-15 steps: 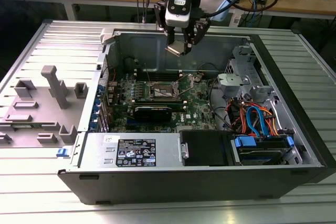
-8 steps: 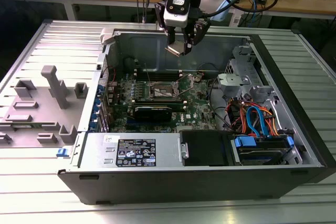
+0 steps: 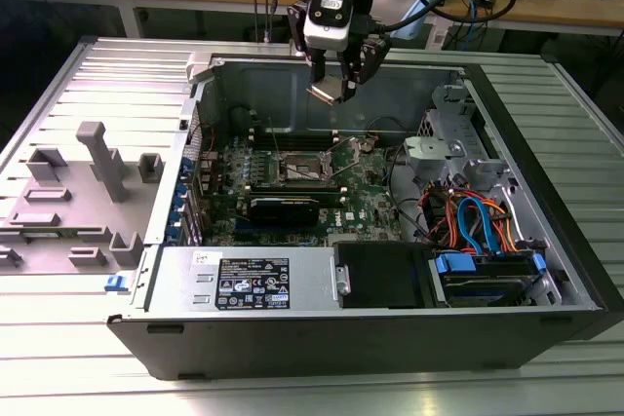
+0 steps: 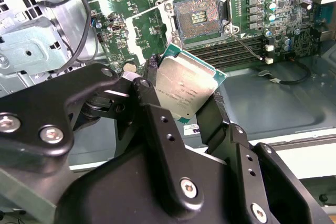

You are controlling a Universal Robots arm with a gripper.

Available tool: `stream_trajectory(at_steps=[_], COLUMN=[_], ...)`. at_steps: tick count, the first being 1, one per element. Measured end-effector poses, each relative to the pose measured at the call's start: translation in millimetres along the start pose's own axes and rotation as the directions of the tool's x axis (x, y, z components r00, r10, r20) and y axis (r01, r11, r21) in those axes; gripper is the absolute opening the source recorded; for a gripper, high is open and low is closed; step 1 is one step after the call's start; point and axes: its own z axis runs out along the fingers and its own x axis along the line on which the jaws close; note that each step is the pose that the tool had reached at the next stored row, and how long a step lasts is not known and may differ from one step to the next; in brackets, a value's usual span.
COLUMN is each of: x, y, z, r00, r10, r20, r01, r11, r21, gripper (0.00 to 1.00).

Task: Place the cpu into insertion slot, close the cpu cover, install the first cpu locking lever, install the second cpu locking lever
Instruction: 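Place the cpu into insertion slot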

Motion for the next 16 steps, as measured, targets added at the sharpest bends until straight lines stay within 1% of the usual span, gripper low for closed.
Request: stream_trajectory(at_steps=[1,2,3,4,16], x=[0.0,0.0,0.0,0.0,-0.1], y=[0.0,-0.1,-0.2,-0.2,-0.3], z=[0.0,0.8,1.3,1.4,1.5], r00=[1.0000,0.9995,0.9979,0.9972,0.9968], r10=[0.001,0.031,0.065,0.074,0.079], r20=[0.0000,0.0030,0.0060,0.0068,0.0072], r01=[-0.001,-0.031,-0.065,-0.074,-0.079], r11=[1.0000,0.9995,0.9979,0.9972,0.9969], r21=[-0.0001,-0.0001,-0.0007,-0.0010,-0.0012], gripper=[0.54,0.54,0.54,0.54,0.54])
